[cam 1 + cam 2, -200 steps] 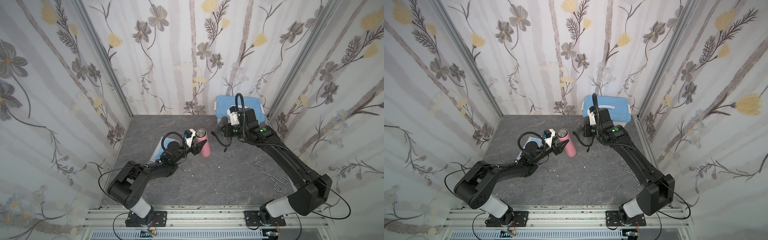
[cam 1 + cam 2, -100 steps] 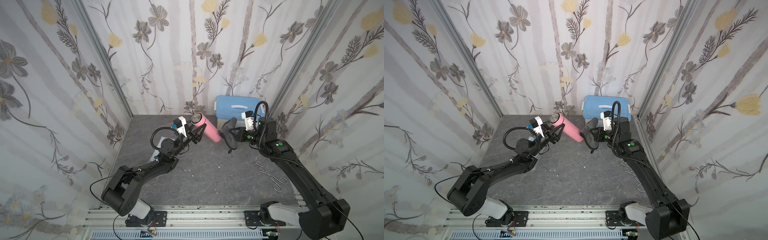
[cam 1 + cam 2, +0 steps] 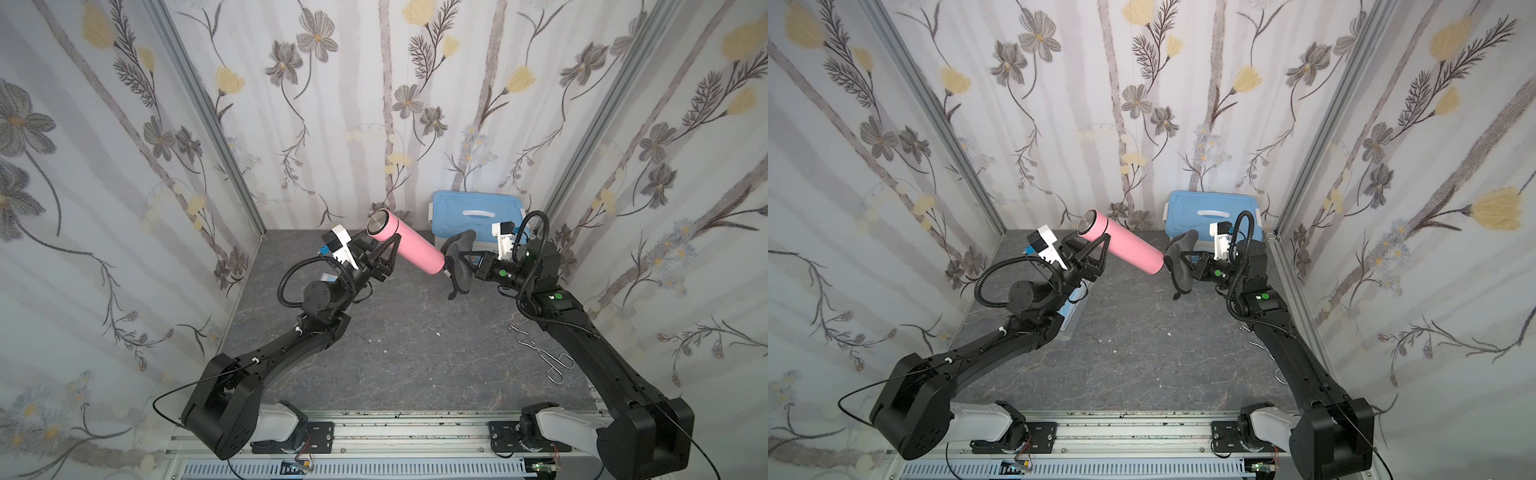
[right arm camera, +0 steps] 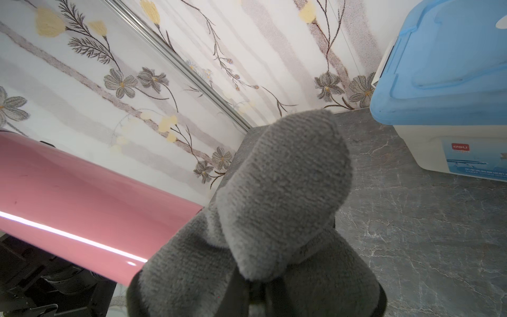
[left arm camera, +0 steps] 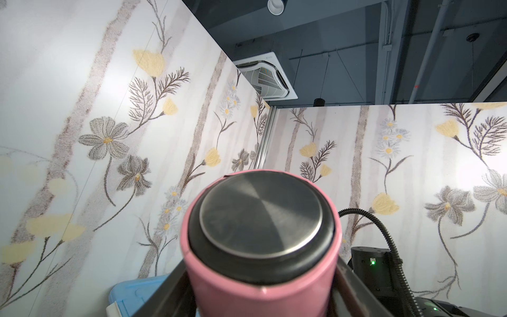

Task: Wipe the surface of the thermos
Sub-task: Wipe the dirt from the surface of the thermos.

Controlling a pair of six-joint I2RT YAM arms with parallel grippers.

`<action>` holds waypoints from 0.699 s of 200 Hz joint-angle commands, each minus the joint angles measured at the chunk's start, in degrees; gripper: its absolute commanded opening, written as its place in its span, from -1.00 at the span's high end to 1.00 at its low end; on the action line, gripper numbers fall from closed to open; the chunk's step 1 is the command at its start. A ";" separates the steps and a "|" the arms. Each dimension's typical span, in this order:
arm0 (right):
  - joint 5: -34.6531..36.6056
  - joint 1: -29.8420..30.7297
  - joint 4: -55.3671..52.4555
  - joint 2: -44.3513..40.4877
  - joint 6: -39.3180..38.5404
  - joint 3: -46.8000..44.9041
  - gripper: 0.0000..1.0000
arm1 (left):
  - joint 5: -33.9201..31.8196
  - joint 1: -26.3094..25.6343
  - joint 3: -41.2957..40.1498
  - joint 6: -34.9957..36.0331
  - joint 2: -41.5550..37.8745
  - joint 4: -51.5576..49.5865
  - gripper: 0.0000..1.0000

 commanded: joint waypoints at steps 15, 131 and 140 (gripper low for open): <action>-5.05 0.62 10.42 0.86 4.41 -0.94 1.00 | -1.41 0.05 0.21 -0.97 -1.01 4.85 0.61; -13.08 7.75 19.89 4.80 7.37 -0.95 1.00 | -0.72 0.11 5.42 -1.99 1.92 4.94 0.62; -12.68 8.13 19.61 4.90 7.33 -0.73 1.00 | -0.71 0.07 5.46 -1.97 1.98 4.94 0.63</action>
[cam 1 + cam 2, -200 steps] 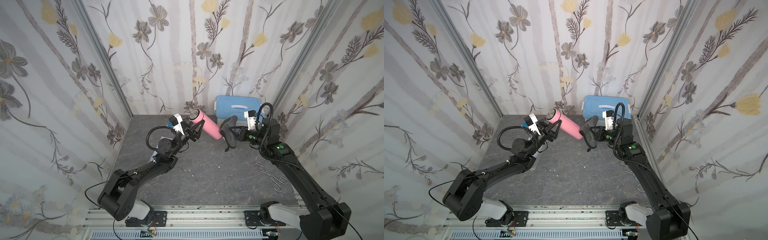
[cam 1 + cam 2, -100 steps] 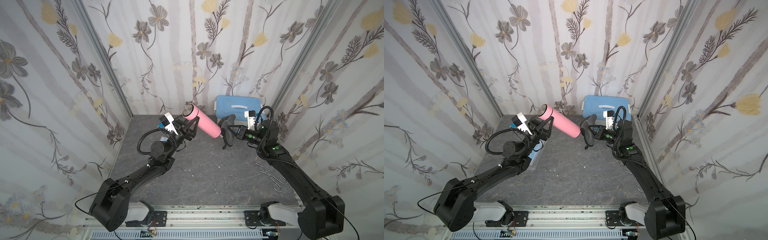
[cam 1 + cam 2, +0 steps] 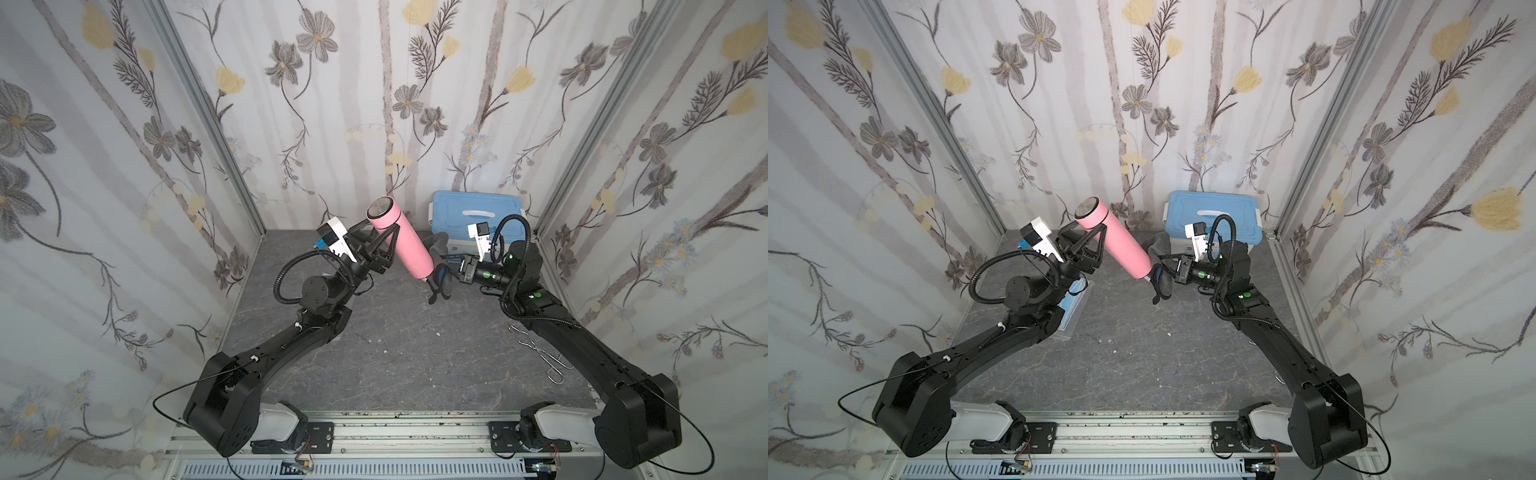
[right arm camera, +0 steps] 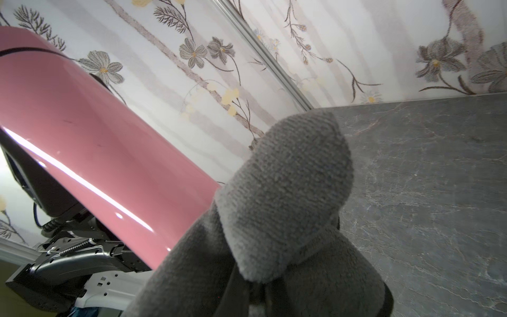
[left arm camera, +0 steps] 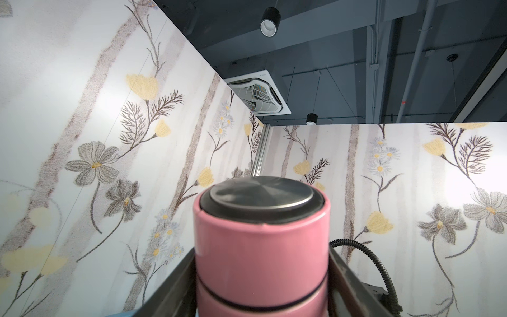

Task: Wipe the surface of the thermos
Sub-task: Wipe the dirt from the surface of the thermos.

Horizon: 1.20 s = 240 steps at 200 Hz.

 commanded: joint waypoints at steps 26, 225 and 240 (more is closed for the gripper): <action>-0.12 0.00 3.92 -0.26 1.58 -0.76 1.00 | -0.38 -0.02 0.96 0.13 -0.18 4.39 0.63; -3.22 4.10 16.46 0.23 9.96 -5.15 1.00 | 0.52 1.11 4.20 -0.90 2.66 4.39 0.67; -2.90 5.04 16.55 1.14 10.12 -4.17 1.00 | 0.53 1.07 4.63 -1.13 3.19 4.47 0.68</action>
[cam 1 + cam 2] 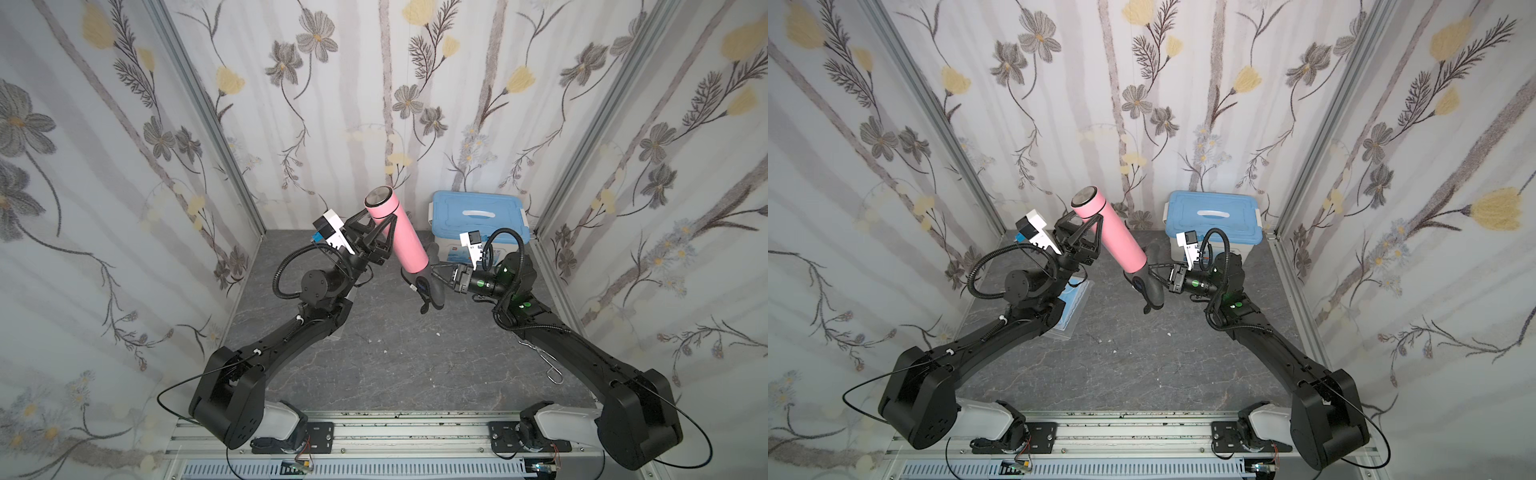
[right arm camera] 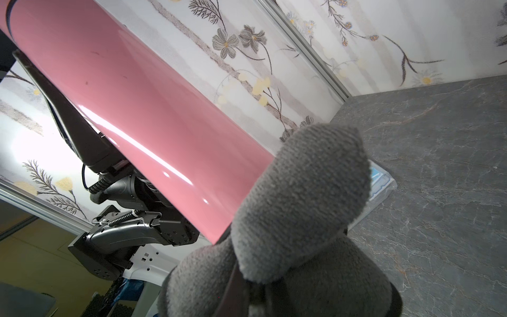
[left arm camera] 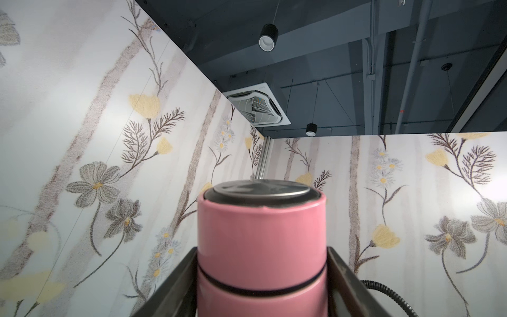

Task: Wipe the surface of the thermos
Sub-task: Wipe the dirt from the surface of the thermos.

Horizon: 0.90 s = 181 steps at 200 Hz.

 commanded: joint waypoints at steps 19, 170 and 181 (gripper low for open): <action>0.20 2.33 3.83 2.23 1.14 2.74 1.00 | 0.89 -0.24 1.21 -1.15 1.16 2.67 0.69; 1.04 4.26 7.84 3.27 3.41 0.43 1.00 | 0.76 0.14 1.12 0.11 -0.74 2.58 0.69; 1.02 3.96 7.60 2.83 3.33 0.56 1.00 | 0.84 0.15 0.35 0.11 -0.96 2.57 0.68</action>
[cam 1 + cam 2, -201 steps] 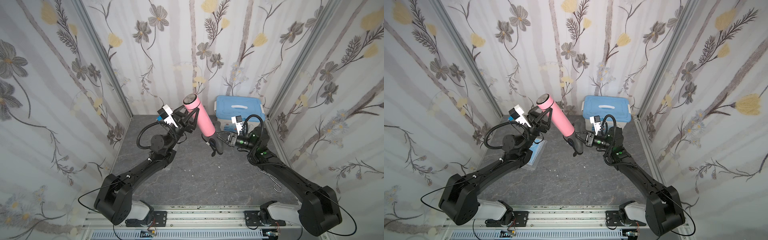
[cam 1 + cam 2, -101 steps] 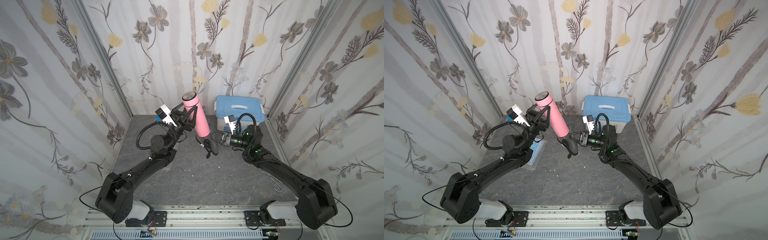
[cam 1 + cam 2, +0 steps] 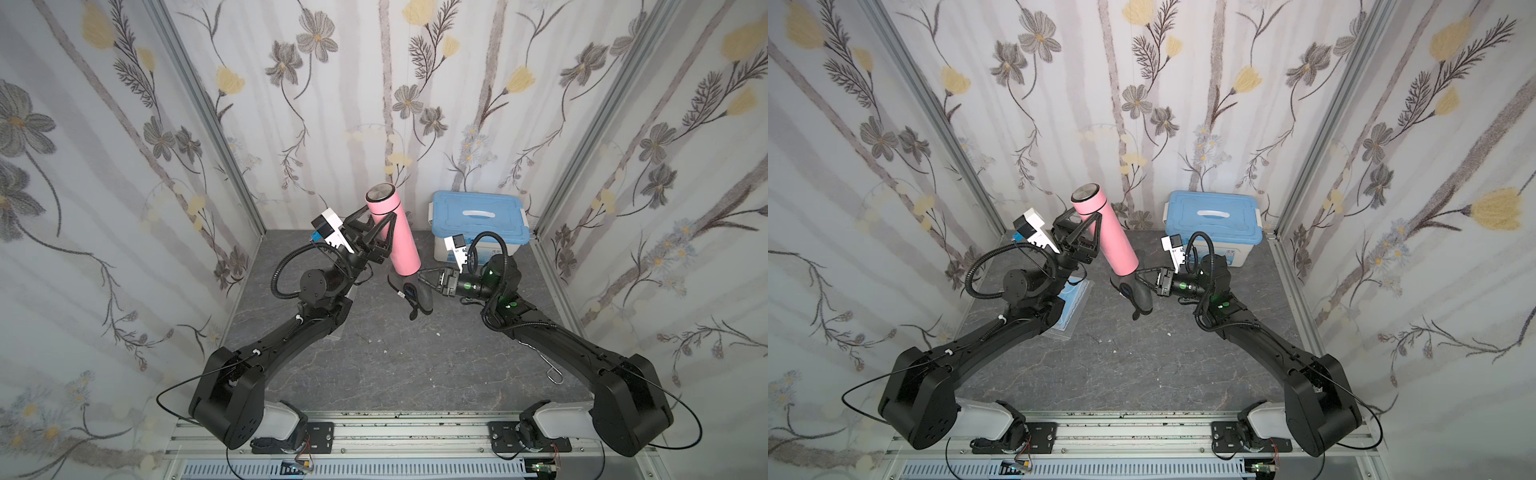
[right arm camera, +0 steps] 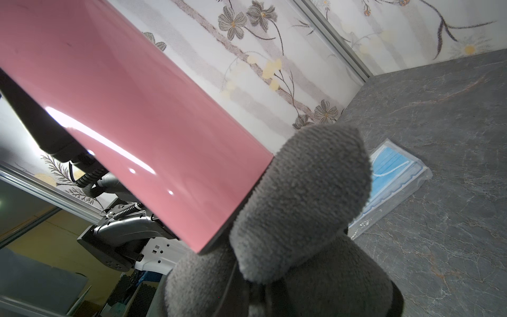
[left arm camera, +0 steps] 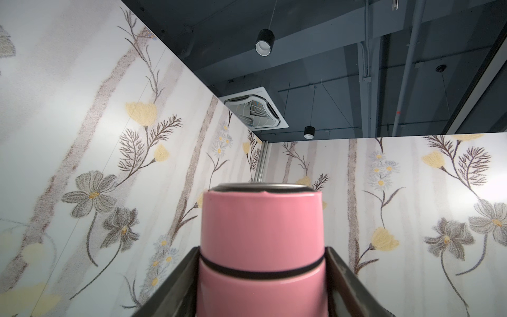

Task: Wipe the surface of the thermos
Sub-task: Wipe the dirt from the surface of the thermos.

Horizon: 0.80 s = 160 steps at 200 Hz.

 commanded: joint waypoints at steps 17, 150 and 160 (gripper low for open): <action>0.48 -0.88 3.08 -1.59 0.52 0.69 1.00 | 0.08 0.29 -2.38 -0.81 -1.09 2.71 0.68; 0.20 -6.25 0.09 -5.31 -0.86 -0.39 1.00 | -1.36 0.43 -7.69 -1.80 -3.31 2.80 0.73; 0.16 -6.31 1.07 -5.16 -0.35 -0.79 1.00 | -1.54 0.50 -7.25 -1.81 -3.19 2.80 0.75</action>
